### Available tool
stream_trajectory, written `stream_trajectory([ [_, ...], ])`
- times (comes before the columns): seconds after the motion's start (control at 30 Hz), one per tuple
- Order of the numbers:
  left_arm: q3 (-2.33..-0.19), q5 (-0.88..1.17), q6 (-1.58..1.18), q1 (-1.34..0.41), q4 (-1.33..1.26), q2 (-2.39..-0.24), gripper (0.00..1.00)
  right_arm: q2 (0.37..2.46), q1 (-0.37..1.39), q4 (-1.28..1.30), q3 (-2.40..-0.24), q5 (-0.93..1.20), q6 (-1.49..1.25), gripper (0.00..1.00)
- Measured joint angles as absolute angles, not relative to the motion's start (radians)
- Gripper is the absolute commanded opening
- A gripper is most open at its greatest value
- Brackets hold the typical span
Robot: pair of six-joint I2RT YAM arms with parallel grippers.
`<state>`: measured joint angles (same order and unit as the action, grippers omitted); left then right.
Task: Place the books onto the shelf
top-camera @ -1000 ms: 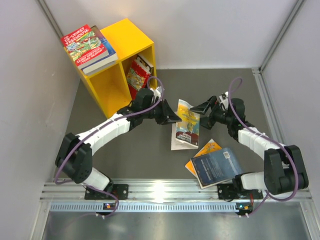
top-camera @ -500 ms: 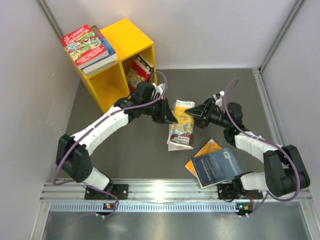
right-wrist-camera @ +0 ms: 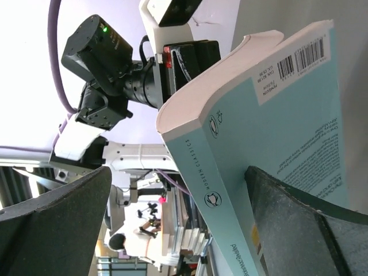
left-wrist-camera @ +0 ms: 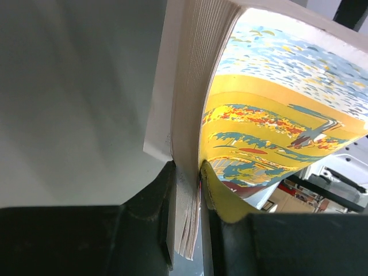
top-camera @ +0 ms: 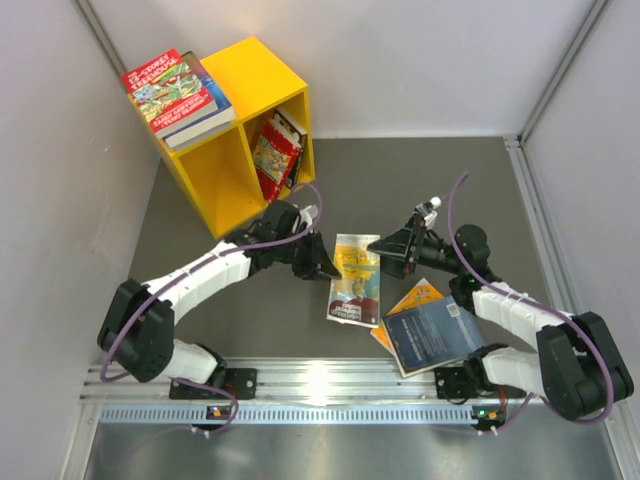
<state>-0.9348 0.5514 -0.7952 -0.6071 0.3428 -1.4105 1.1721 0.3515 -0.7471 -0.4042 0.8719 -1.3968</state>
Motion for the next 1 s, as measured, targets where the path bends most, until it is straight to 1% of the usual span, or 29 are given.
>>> stream_trajectory([
  [0.1,-0.896,0.566,-0.817,-0.606,0.289,-1.409,0.00,1.172,0.359,-0.730,-0.400,0.873,-1.365,1.00],
  [0.23,-0.828,0.577,-0.856,-0.606,0.233,-1.407,0.00,1.171,0.395,-0.590,-0.402,0.862,-1.242,1.00],
  [0.3,-0.807,0.583,-0.873,-0.607,0.216,-1.407,0.00,1.169,0.413,-0.506,-0.402,0.850,-1.178,0.94],
  [0.33,-0.802,0.587,-0.882,-0.608,0.208,-1.407,0.00,1.167,0.422,-0.459,-0.403,0.842,-1.142,0.88],
  [0.37,-0.801,0.590,-0.891,-0.608,0.199,-1.407,0.00,1.167,0.435,-0.403,-0.407,0.832,-1.103,0.74],
  [0.4,-0.801,0.594,-0.895,-0.609,0.187,-1.407,0.00,1.167,0.447,-0.359,-0.410,0.821,-1.063,0.65],
  [0.43,-0.801,0.598,-0.900,-0.609,0.173,-1.407,0.00,1.166,0.457,-0.314,-0.413,0.813,-1.038,0.58],
  [0.47,-0.801,0.605,-0.908,-0.609,0.155,-1.407,0.00,1.166,0.467,-0.269,-0.414,0.806,-1.007,0.45],
  [0.57,-0.804,0.613,-0.919,-0.609,0.119,-1.407,0.00,1.162,0.484,-0.179,-0.415,0.787,-0.952,0.26],
  [0.6,-0.805,0.614,-0.920,-0.609,0.112,-1.407,0.00,1.158,0.486,-0.162,-0.415,0.783,-0.941,0.26],
  [0.63,-0.805,0.613,-0.919,-0.611,0.110,-1.407,0.00,1.153,0.487,-0.155,-0.416,0.779,-0.937,0.26],
  [0.67,-0.805,0.612,-0.919,-0.612,0.111,-1.407,0.00,1.146,0.488,-0.137,-0.423,0.776,-0.930,0.30],
  [0.73,-0.806,0.609,-0.920,-0.612,0.112,-1.407,0.00,1.135,0.490,-0.109,-0.437,0.769,-0.917,0.35],
  [0.8,-0.810,0.599,-0.920,-0.612,0.113,-1.407,0.00,1.127,0.491,-0.075,-0.453,0.760,-0.905,0.53],
  [0.83,-0.813,0.593,-0.919,-0.613,0.113,-1.407,0.00,1.124,0.491,-0.059,-0.459,0.754,-0.899,0.53],
  [0.87,-0.815,0.580,-0.920,-0.613,0.117,-1.404,0.00,1.120,0.491,-0.039,-0.467,0.746,-0.891,0.65],
  [0.9,-0.815,0.564,-0.921,-0.614,0.120,-1.399,0.00,1.114,0.492,-0.024,-0.474,0.737,-0.892,0.70],
  [0.93,-0.815,0.549,-0.923,-0.613,0.125,-1.393,0.00,1.108,0.493,-0.007,-0.481,0.722,-0.892,0.72],
  [1.0,-0.815,0.513,-0.932,-0.613,0.139,-1.371,0.00,1.092,0.495,0.017,-0.495,0.698,-0.893,0.73],
])
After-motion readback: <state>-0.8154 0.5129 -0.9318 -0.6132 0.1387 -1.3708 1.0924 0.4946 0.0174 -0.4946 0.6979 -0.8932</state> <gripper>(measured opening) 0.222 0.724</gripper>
